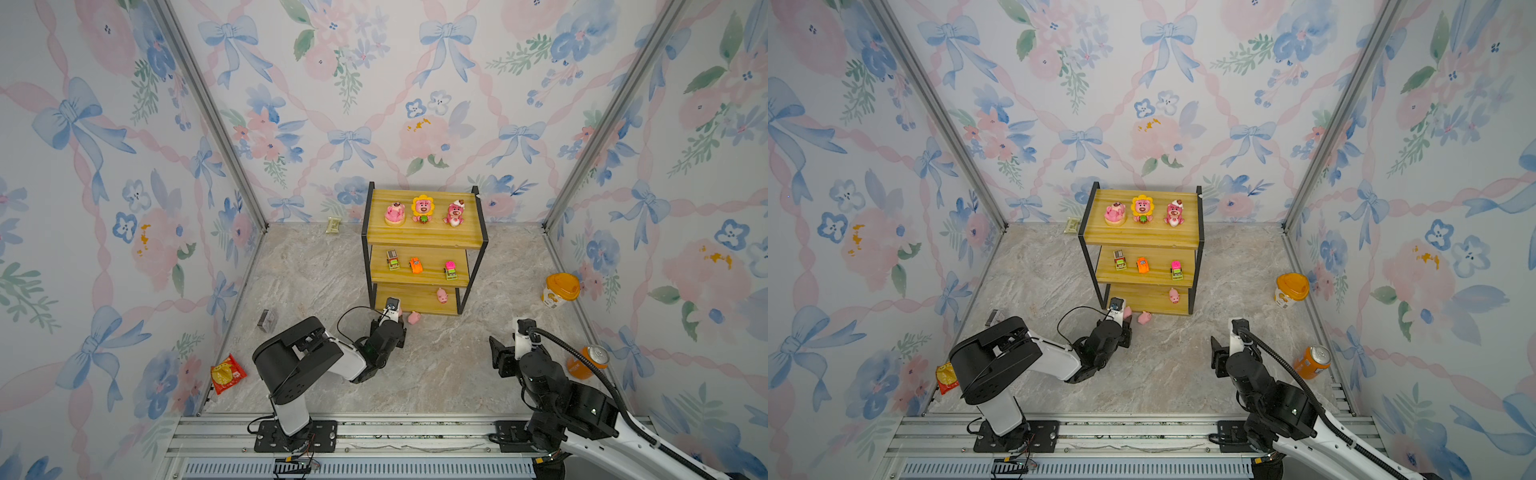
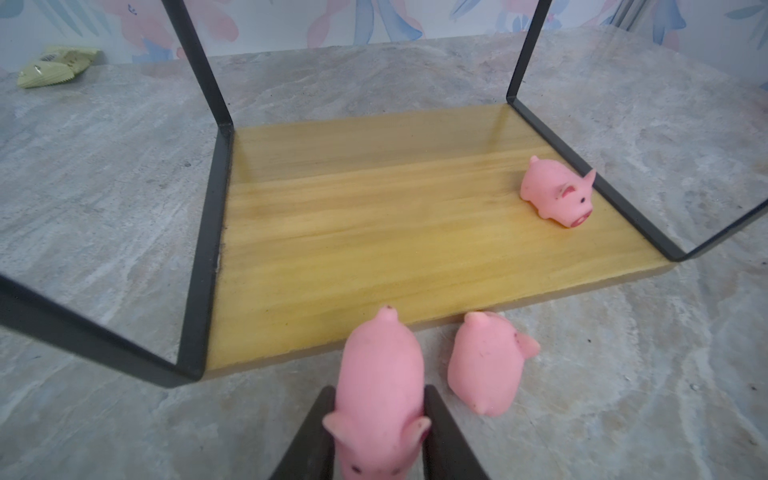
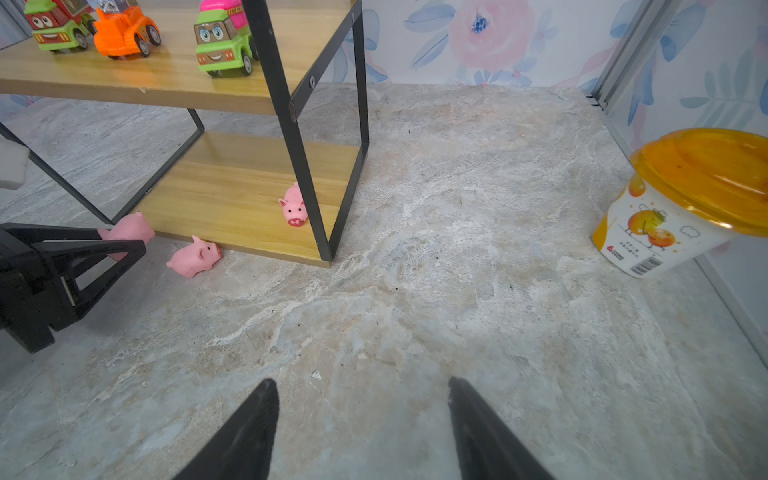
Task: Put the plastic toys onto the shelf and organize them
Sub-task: 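Carry the pink pig with the left gripper toward the bottom shelf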
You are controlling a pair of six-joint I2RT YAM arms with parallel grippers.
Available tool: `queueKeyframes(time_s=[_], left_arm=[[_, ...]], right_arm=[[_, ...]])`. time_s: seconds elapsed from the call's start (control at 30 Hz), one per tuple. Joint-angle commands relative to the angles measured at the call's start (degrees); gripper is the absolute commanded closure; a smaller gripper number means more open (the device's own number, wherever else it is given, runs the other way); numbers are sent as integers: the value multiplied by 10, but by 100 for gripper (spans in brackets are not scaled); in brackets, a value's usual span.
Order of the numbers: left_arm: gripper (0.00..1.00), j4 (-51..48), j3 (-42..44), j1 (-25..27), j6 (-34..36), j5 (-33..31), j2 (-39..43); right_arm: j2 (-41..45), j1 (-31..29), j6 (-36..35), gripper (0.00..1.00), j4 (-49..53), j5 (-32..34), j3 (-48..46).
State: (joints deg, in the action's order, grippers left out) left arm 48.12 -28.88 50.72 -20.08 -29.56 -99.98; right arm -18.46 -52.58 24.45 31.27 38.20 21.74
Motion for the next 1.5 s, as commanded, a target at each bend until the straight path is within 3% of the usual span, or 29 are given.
queueKeyframes(time_s=[0.0,0.8,1.47], left_arm=[[66,14,-13,-9,8,2,-13],[66,19,-67,-36,0,9,-77],[64,9,-92,-47,-16,-4,-99]], right_arm=[[-5,7,-6,33,-8,4,2],[-11,24,-18,32,-29,0,-2],[-28,60,-32,32,-52,-49,-2]])
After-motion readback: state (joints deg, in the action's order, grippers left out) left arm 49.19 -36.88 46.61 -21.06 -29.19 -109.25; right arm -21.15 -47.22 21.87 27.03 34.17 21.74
